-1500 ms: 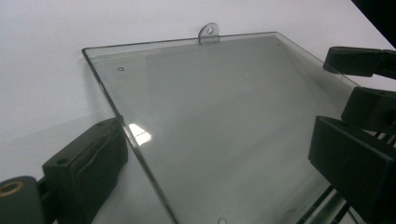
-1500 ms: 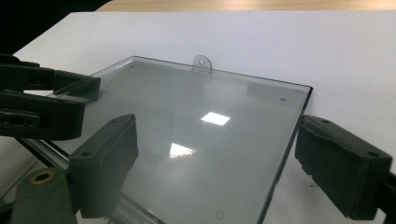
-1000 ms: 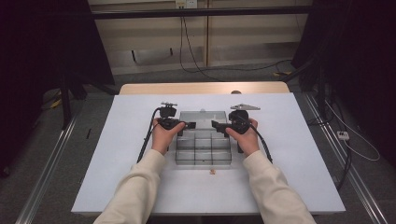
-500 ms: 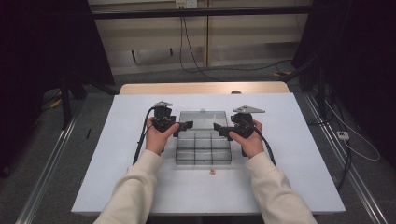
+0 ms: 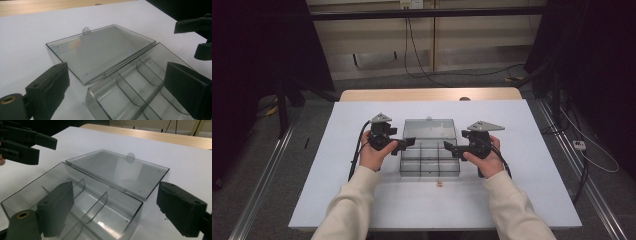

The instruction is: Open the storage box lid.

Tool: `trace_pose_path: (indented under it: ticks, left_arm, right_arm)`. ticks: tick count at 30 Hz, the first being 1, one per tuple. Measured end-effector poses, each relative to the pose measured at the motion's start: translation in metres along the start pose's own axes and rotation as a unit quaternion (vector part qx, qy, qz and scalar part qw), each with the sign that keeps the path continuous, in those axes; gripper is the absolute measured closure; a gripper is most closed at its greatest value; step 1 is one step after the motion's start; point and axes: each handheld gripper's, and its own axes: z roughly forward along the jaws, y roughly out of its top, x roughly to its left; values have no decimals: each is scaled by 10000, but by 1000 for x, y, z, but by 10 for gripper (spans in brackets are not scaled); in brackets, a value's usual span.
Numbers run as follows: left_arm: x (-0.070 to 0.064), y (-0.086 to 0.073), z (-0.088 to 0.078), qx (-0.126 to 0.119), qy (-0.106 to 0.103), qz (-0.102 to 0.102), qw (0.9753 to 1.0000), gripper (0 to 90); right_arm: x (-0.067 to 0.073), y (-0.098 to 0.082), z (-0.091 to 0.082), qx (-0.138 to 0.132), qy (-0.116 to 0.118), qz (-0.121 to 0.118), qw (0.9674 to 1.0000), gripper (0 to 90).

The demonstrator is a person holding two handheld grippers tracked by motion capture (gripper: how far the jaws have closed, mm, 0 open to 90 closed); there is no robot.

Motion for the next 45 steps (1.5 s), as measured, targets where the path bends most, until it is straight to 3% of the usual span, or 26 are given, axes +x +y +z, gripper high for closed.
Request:
trace_pose_path:
  ticks: [6, 10, 23, 30, 34, 45]
  left_arm:
    - [-6, -9, -14, 9, -22, 181, 9998, 59]
    - [-9, -13, -23, -82, -19, 185, 9998, 59]
    - [-16, -26, -40, -159, -82, 386, 9991, 57]
    - [-17, -34, -50, -156, -134, 474, 9987, 55]
    - [-16, -38, -57, -201, -145, 485, 9985, 55]
    - [-14, -49, -71, -210, -103, 530, 9983, 55]
  right_arm:
    - [5, -7, -13, -17, 83, -138, 9999, 139]
    - [6, -12, -22, -55, 173, -90, 9998, 139]
    - [21, -23, -42, -74, 325, -274, 9991, 135]
    - [26, -29, -51, -69, 595, -413, 9973, 190]
    - [29, -33, -54, 33, 749, -474, 9961, 200]
    - [36, -41, -57, 161, 905, -448, 9948, 233]
